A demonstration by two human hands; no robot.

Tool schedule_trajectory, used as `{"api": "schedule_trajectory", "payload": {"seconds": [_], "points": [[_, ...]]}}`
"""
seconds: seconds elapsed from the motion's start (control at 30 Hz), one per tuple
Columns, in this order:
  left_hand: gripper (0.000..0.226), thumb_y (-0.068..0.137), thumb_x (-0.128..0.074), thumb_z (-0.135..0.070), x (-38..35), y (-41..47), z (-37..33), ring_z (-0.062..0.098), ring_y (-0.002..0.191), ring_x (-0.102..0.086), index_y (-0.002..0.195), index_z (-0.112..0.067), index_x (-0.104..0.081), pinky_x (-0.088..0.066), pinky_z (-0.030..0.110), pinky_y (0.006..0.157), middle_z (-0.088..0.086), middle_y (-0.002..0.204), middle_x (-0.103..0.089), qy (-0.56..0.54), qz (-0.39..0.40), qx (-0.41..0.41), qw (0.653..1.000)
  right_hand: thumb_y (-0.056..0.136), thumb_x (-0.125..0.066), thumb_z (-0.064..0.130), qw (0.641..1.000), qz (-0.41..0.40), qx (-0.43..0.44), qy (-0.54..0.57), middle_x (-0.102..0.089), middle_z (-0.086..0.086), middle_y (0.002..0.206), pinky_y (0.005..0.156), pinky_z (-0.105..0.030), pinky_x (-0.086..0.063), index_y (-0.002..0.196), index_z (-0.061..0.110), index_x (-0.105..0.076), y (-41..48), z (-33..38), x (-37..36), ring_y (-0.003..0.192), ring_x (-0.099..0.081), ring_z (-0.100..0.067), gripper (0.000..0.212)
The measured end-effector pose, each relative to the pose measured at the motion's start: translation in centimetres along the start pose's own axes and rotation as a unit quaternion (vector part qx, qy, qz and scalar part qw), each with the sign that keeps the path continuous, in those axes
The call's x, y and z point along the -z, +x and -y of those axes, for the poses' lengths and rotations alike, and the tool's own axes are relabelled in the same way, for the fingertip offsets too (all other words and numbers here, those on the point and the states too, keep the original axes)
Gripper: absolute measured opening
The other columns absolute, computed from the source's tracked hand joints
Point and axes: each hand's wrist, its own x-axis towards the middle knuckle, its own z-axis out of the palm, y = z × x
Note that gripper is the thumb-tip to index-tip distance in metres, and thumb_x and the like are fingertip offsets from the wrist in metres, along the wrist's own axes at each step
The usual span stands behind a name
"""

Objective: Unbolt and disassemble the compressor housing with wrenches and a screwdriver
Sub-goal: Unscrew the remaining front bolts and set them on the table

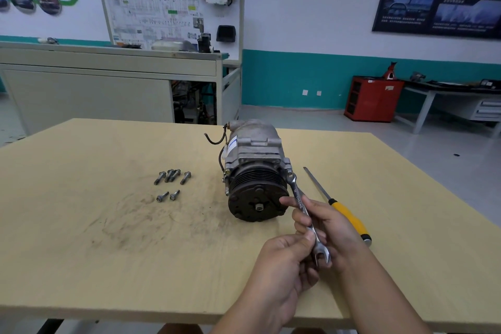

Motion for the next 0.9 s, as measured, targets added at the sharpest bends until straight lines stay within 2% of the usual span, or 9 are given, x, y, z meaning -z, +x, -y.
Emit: {"api": "schedule_trajectory", "payload": {"seconds": [0.17,0.33,0.6,0.9], "points": [[0.022,0.094,-0.051,-0.014,-0.1,0.0,-0.3,0.007,0.044,-0.056,0.081,-0.005,-0.065,-0.038,0.012,0.039,0.009,0.062,-0.067,-0.016,0.022,0.011,1.0,0.08,-0.051,0.024,1.0,-0.024,-0.001,-0.017,-0.045,0.001,0.05,0.028,-0.014,-0.026,0.101,-0.004,-0.063,-0.2,0.4,-0.4,0.028,-0.027,-0.003,0.037],[0.02,0.093,-0.051,-0.013,-0.1,0.0,-0.4,0.009,0.044,-0.056,0.082,-0.003,-0.064,-0.037,0.012,0.038,0.012,0.063,-0.067,-0.042,0.034,0.029,0.998,0.095,-0.042,0.022,0.996,-0.062,-0.013,-0.061,-0.046,0.001,0.05,0.027,-0.013,-0.024,0.1,-0.005,-0.063,-0.5,0.7,-0.6,0.028,-0.026,-0.002,0.034],[0.027,0.091,-0.053,-0.014,0.0,-0.1,-0.9,0.011,0.045,-0.058,0.071,-0.006,-0.069,-0.037,0.012,0.038,0.013,0.063,-0.066,-0.06,0.043,0.026,0.997,0.096,-0.043,0.023,0.992,-0.083,-0.008,-0.091,-0.048,0.0,0.049,0.028,-0.01,-0.022,0.096,-0.003,-0.065,-0.5,1.2,-1.2,0.026,-0.025,-0.003,0.034],[0.019,0.074,-0.06,-0.018,0.1,-0.3,-1.1,0.012,0.045,-0.056,0.063,-0.007,-0.072,-0.037,0.013,0.038,0.012,0.062,-0.064,-0.091,0.061,0.037,0.993,0.096,-0.045,0.023,0.988,-0.092,-0.009,-0.122,-0.048,0.0,0.048,0.027,-0.012,-0.024,0.095,-0.004,-0.063,-0.8,1.5,-1.6,0.025,-0.026,-0.002,0.033]]}}
